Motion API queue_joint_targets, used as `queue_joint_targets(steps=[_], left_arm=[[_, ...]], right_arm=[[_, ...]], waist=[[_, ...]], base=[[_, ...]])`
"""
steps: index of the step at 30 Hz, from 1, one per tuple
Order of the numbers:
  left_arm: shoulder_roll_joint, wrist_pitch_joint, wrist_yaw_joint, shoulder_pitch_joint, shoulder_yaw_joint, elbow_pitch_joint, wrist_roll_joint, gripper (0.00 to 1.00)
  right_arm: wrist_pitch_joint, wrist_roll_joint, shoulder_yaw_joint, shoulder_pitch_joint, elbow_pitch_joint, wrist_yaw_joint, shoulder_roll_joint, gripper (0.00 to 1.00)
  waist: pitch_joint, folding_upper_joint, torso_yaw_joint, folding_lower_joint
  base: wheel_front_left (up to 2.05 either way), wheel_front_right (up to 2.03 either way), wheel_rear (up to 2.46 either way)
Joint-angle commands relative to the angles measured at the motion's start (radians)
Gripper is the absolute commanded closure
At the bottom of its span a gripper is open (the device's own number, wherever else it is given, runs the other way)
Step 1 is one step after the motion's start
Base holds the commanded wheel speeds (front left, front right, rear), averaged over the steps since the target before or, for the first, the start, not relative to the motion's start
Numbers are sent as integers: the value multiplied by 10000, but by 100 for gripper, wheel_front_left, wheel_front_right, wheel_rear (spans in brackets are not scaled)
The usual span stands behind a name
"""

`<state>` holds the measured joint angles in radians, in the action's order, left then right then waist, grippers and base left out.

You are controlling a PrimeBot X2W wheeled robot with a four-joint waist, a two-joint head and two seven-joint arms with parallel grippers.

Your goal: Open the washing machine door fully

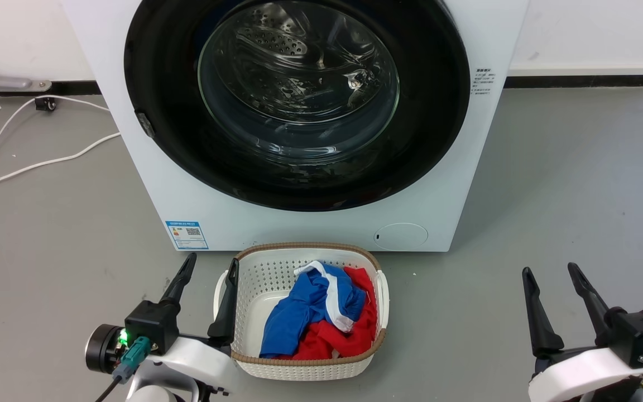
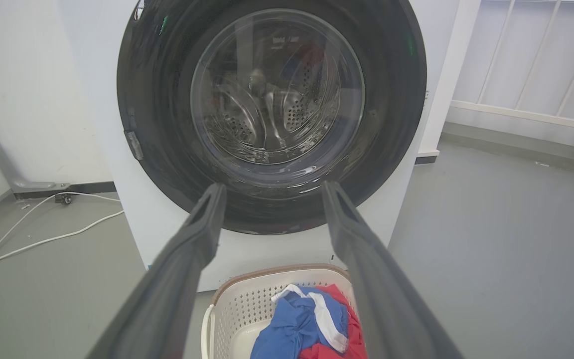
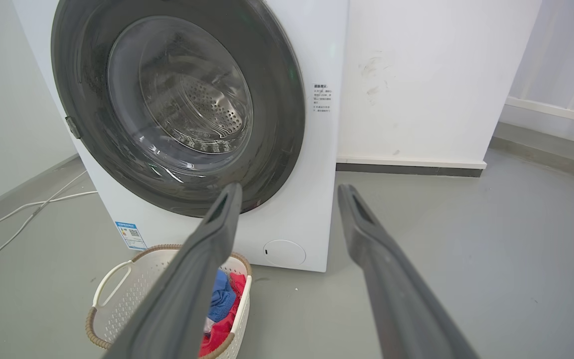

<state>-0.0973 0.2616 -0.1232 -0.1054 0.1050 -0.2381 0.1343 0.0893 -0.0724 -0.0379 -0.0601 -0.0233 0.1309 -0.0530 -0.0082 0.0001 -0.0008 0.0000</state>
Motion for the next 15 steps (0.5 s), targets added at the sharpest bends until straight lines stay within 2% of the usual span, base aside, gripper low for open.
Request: queue_joint_targets(steps=[1,15], left_arm=[[-1,49,-36,-81,-28,-37,30,0],[27,40,-52,17,-128,-65,157,0]], right_arm=[[90,-64,-19,53,61,-3,41,0],[149,-259,-17,129,219,-3,42,0]], waist=[[-1,-1,2,0],[17,-1,-5,0]], base=[[0,0,0],[0,0,0]])
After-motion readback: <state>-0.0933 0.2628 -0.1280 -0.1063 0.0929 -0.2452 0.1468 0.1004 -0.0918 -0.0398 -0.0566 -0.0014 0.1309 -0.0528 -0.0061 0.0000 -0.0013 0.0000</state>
